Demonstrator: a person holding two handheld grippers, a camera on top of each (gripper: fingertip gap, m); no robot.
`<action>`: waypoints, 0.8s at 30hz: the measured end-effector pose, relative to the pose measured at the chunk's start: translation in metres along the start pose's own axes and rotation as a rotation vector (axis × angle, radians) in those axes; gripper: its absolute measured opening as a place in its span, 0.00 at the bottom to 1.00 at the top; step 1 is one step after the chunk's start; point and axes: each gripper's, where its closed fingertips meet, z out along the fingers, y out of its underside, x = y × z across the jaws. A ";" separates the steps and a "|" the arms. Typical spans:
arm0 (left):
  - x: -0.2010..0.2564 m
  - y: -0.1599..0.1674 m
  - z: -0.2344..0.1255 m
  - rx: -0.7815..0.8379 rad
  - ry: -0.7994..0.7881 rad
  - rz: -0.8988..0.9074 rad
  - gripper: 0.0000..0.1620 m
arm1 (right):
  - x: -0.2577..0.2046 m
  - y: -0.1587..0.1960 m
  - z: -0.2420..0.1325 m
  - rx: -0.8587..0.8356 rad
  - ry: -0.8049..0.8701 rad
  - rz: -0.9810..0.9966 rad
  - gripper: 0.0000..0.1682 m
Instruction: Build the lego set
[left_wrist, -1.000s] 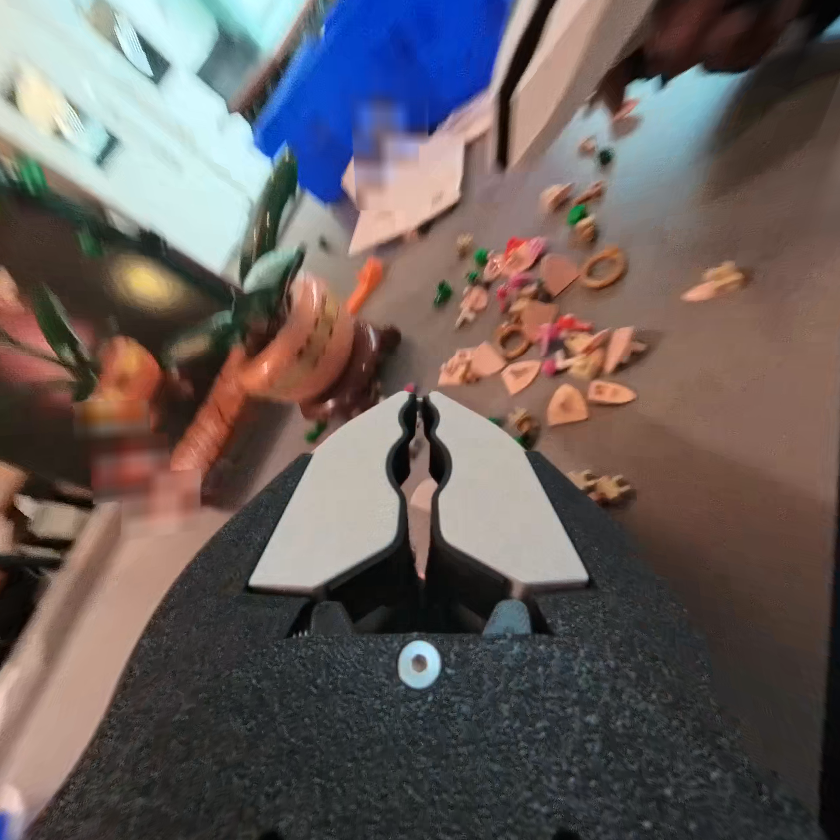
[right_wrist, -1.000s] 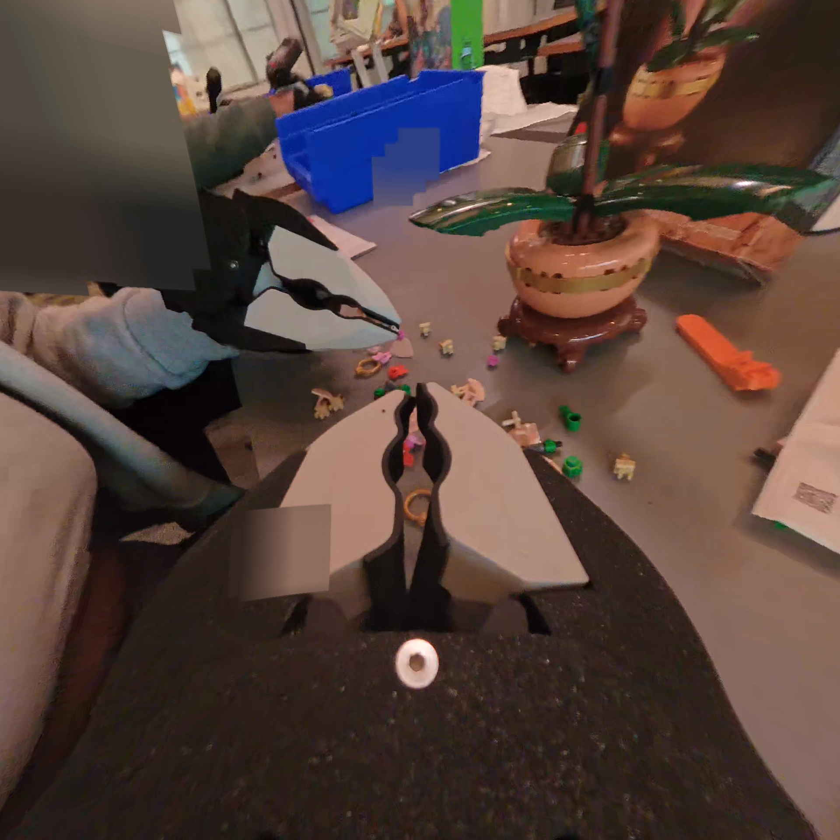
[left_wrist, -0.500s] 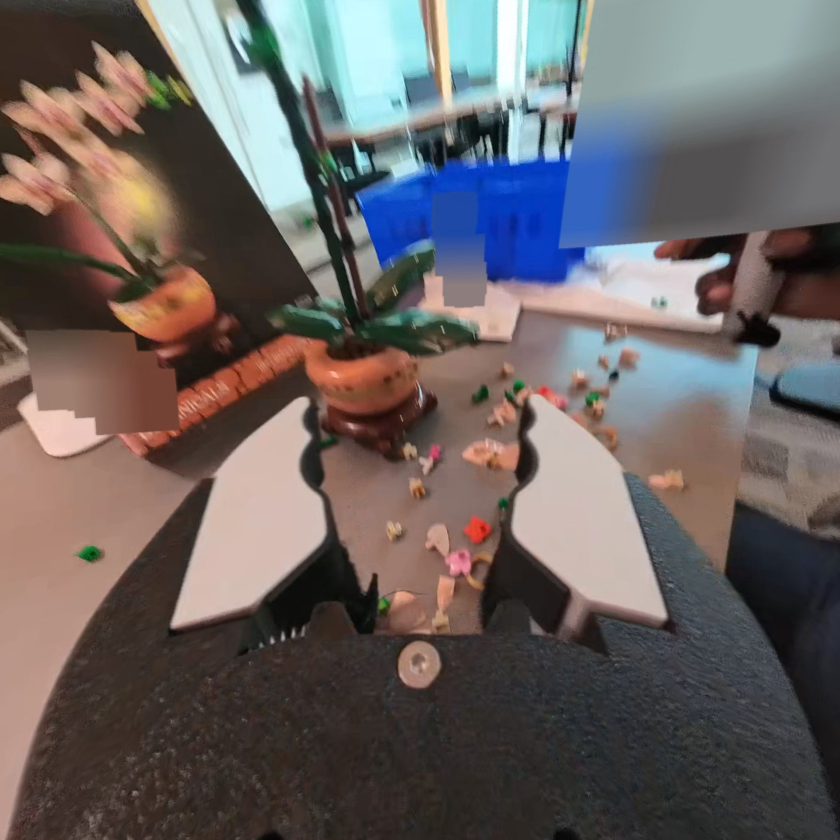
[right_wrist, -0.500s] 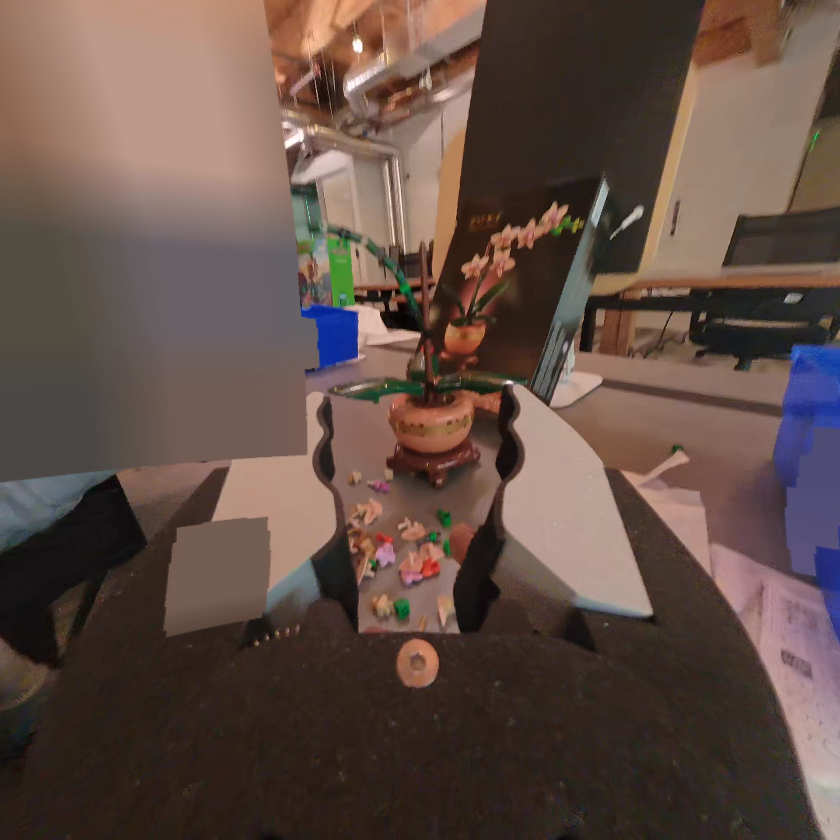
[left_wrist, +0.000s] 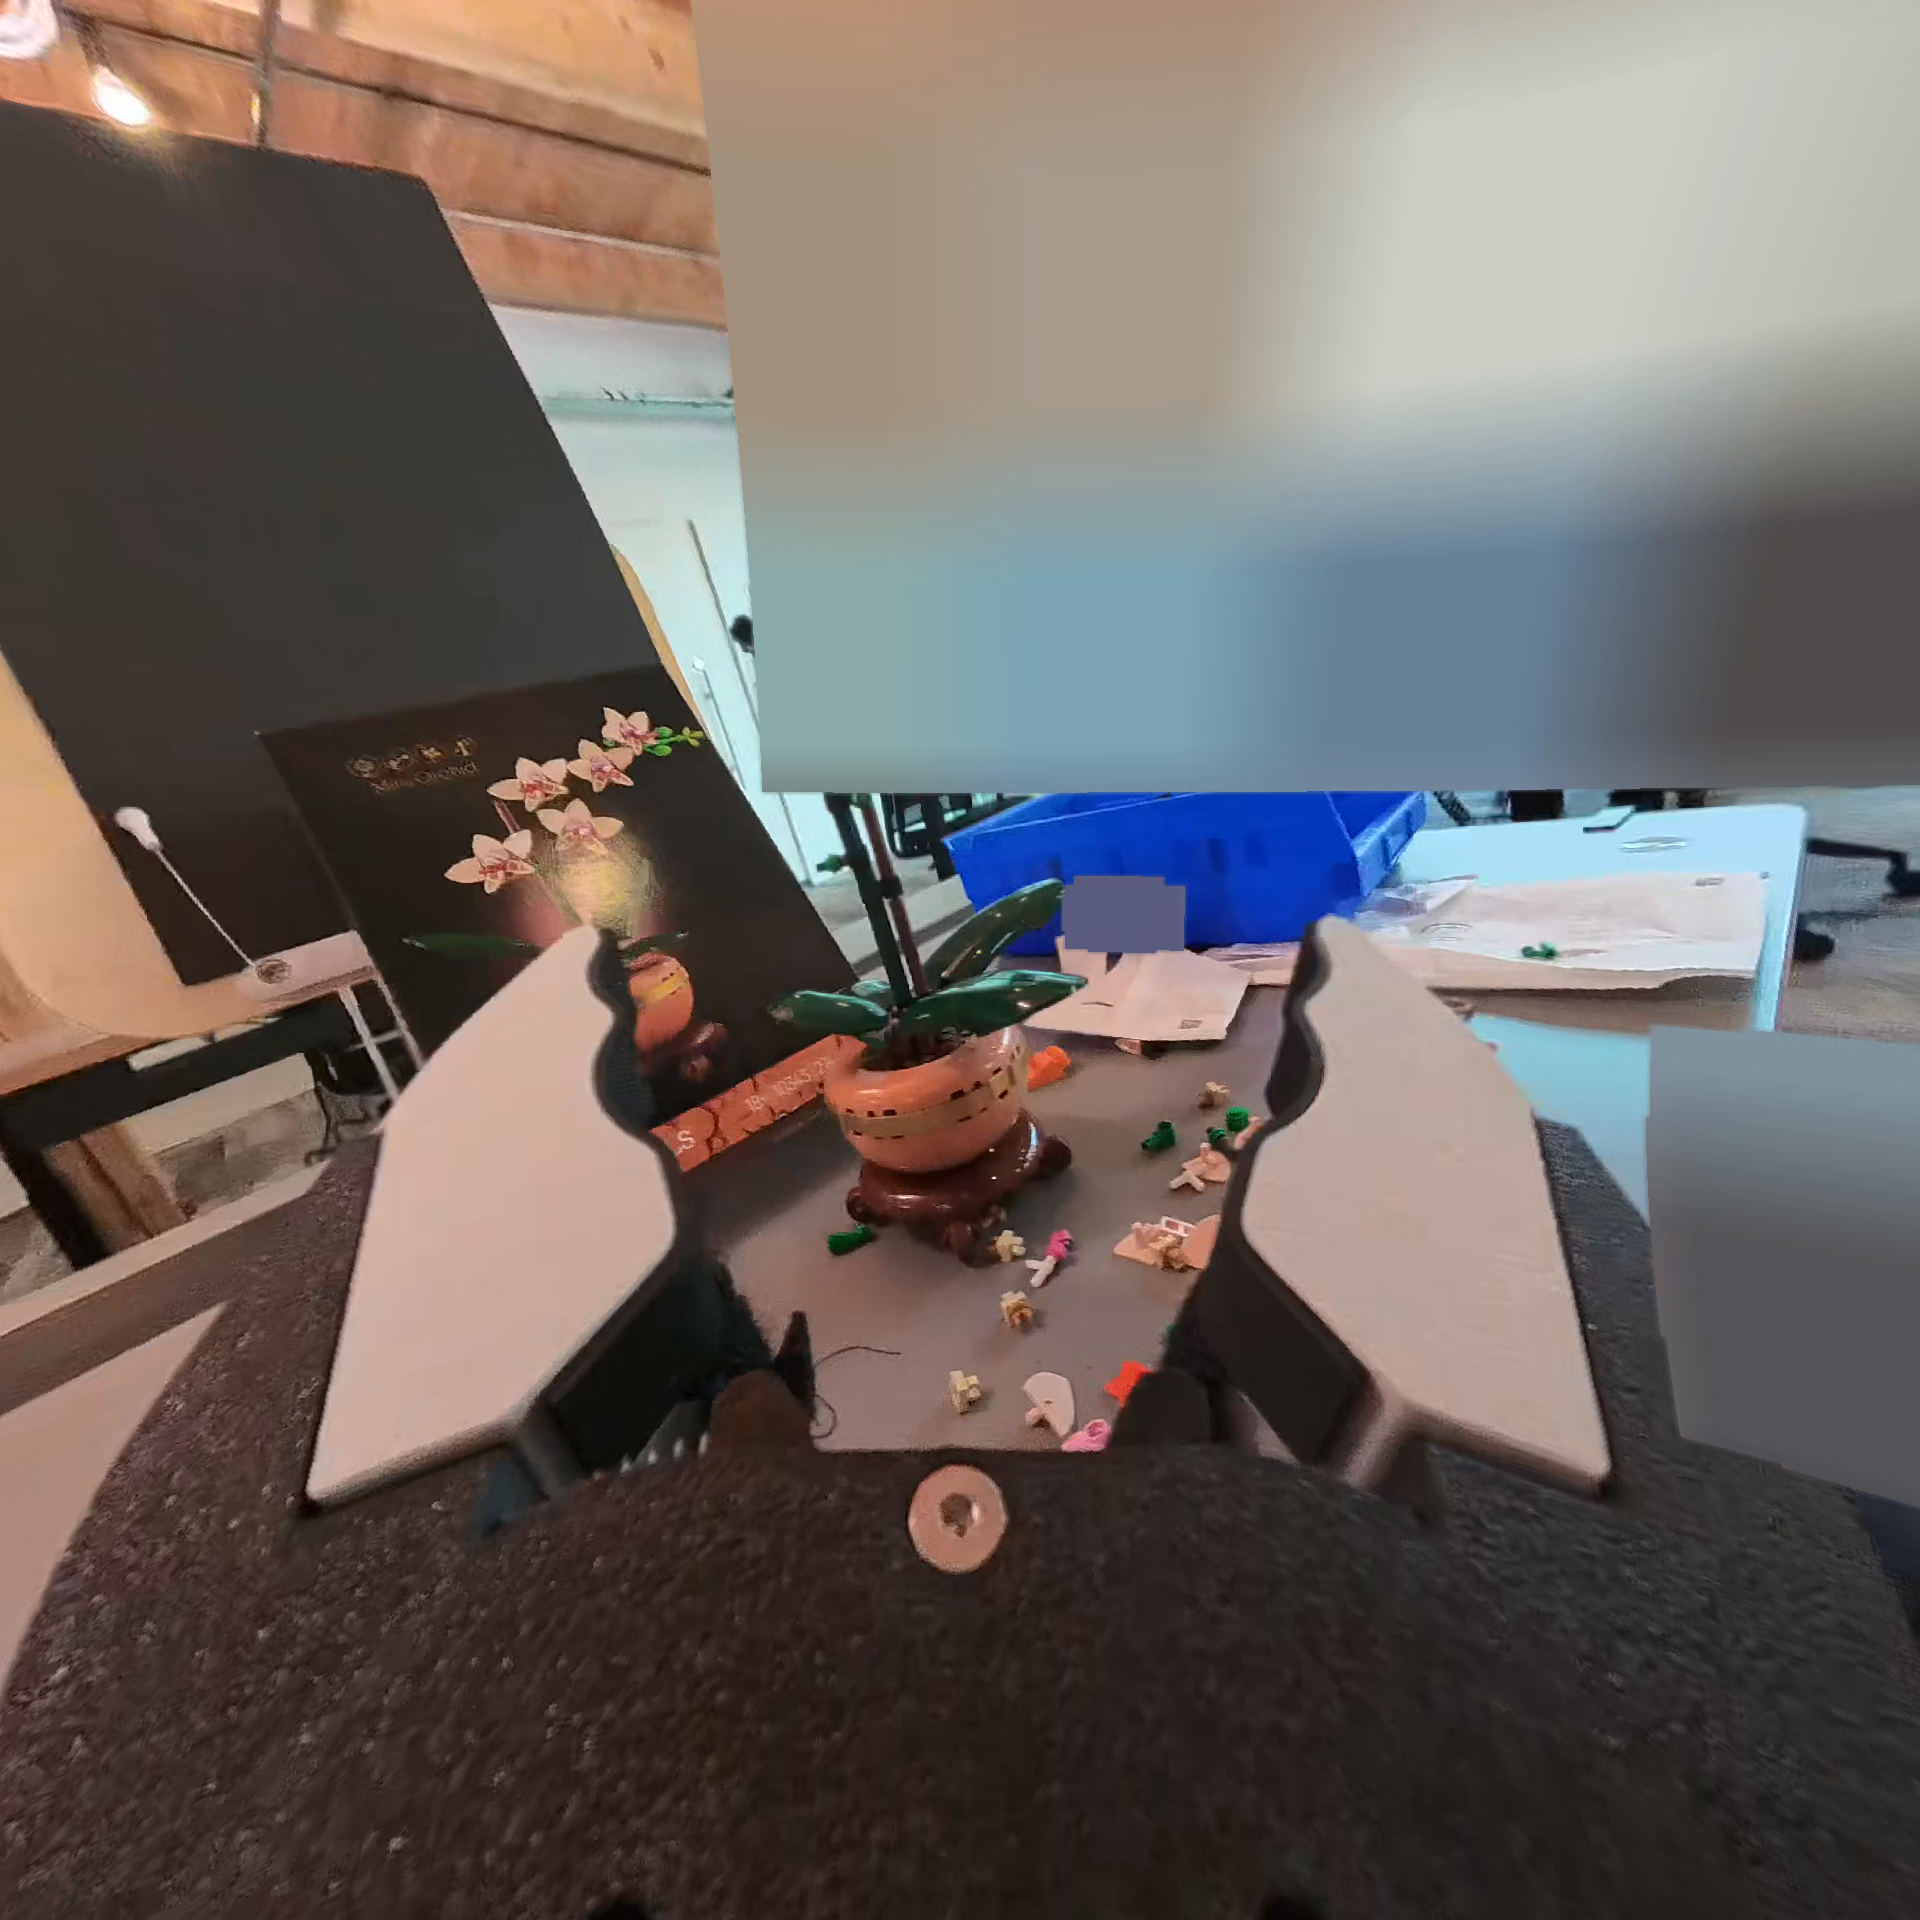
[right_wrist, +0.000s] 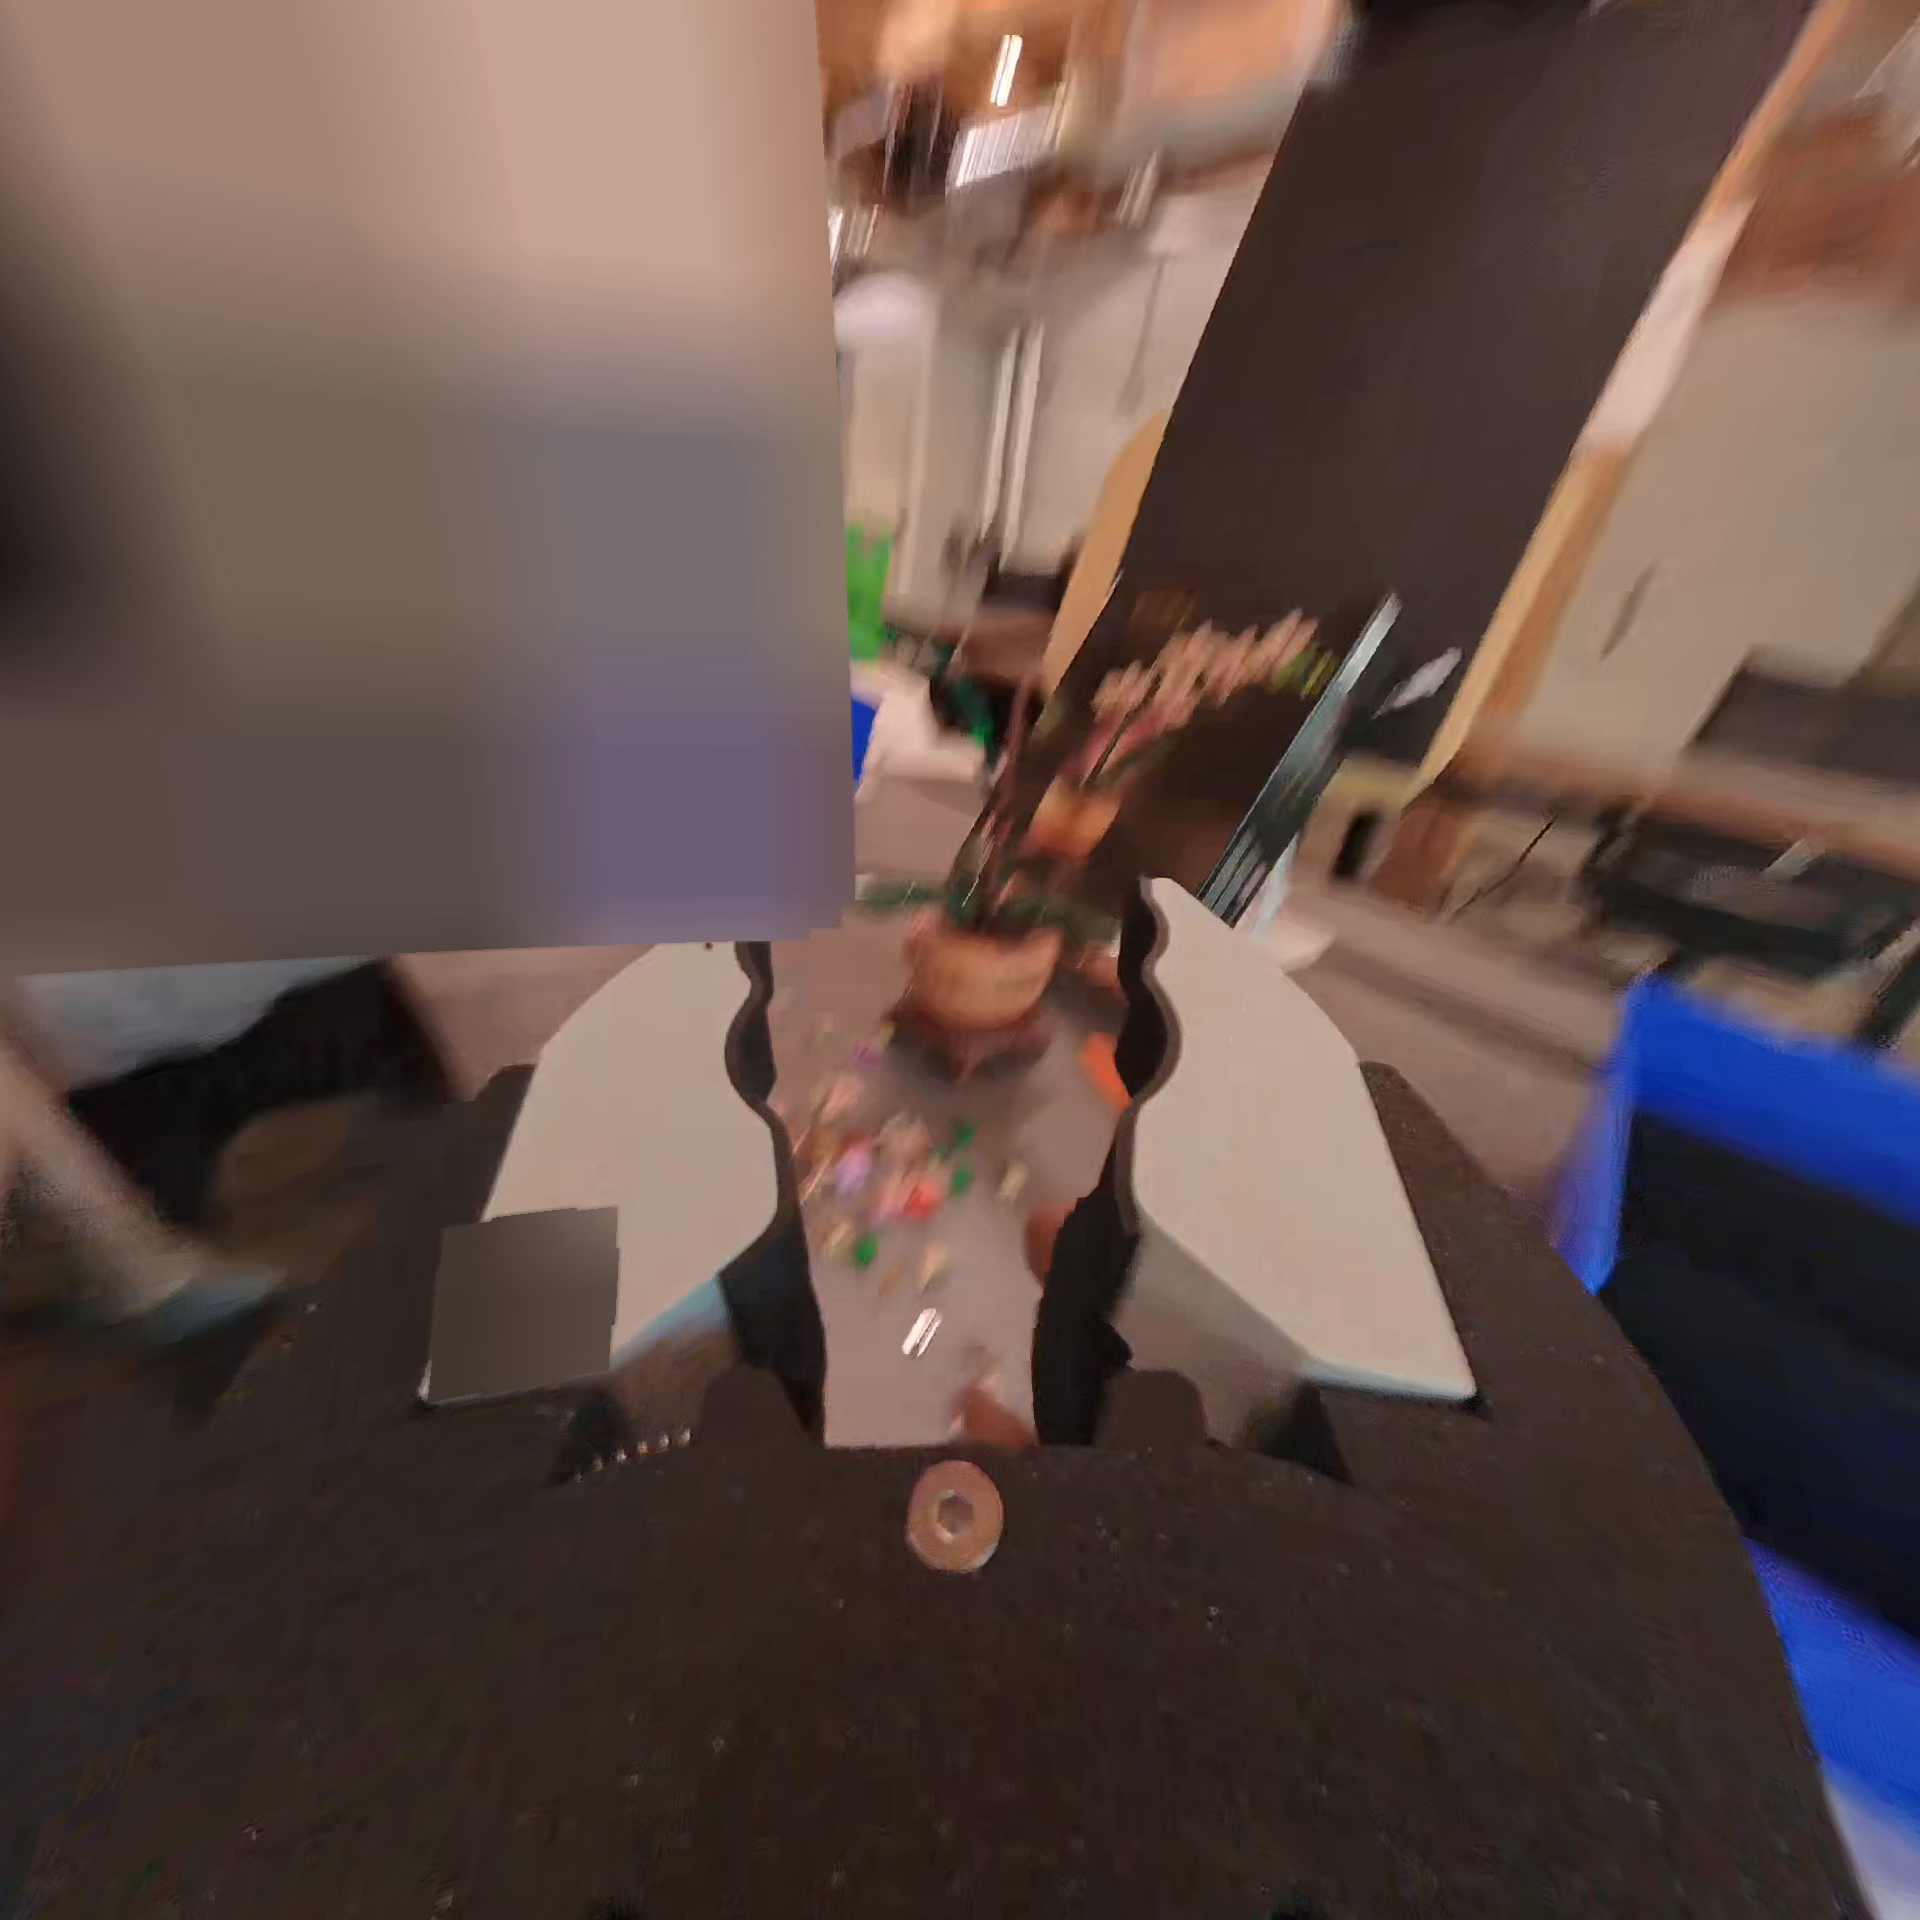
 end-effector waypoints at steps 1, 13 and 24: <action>0.004 0.002 -0.001 0.009 0.015 -0.024 0.69 | -0.006 0.021 -0.004 -0.121 -0.036 0.068 0.35; 0.019 0.022 -0.004 -0.022 -0.041 0.213 0.36 | 0.004 0.190 0.000 -0.940 0.230 0.173 0.07; 0.015 0.026 -0.006 0.022 0.001 0.049 0.35 | 0.006 0.194 0.014 -0.975 0.144 0.280 0.03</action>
